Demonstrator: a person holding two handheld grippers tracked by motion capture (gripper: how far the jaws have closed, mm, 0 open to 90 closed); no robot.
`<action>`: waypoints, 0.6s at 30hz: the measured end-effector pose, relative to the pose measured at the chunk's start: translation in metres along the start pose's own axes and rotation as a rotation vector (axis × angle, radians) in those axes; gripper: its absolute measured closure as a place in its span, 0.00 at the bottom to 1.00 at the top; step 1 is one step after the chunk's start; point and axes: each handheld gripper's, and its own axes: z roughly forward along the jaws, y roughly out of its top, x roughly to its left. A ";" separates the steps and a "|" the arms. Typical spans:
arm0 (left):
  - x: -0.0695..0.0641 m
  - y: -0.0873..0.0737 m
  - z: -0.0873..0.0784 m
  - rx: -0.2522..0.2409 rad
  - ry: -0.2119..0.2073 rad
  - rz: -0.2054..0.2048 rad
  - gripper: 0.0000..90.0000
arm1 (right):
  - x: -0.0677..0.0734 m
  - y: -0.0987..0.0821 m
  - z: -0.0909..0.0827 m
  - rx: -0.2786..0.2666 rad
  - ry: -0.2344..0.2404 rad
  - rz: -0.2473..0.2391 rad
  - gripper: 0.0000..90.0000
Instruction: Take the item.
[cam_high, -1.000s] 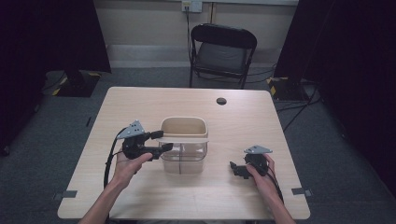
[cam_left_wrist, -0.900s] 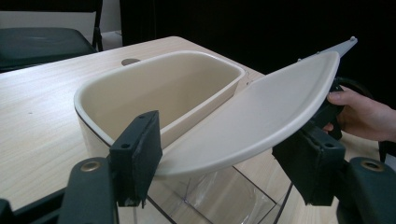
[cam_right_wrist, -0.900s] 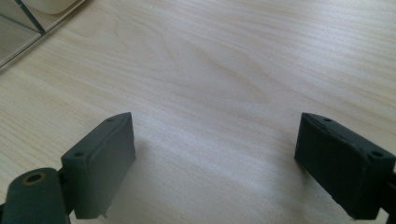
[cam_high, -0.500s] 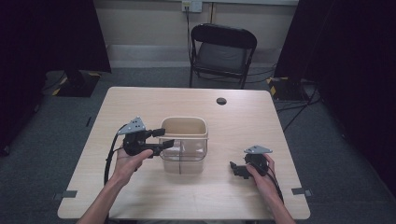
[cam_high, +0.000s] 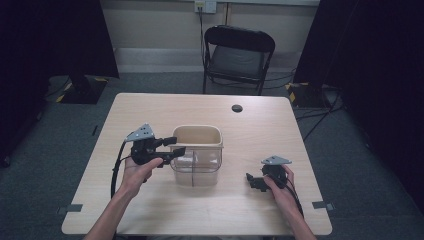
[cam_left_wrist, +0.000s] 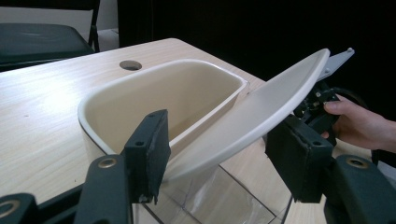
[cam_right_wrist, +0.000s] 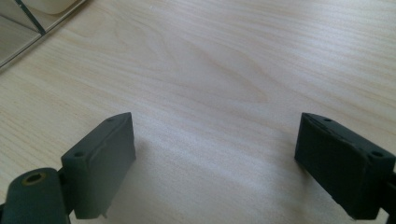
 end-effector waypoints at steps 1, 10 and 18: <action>0.000 0.000 0.000 -0.001 -0.004 -0.002 0.44 | 0.000 0.000 0.000 0.000 0.000 0.000 0.13; 0.001 0.000 0.000 0.005 -0.003 0.003 0.46 | 0.000 0.000 0.000 0.000 0.001 0.000 0.13; 0.002 0.001 0.000 0.009 0.002 0.007 0.47 | 0.000 0.000 0.000 0.000 0.001 0.001 0.13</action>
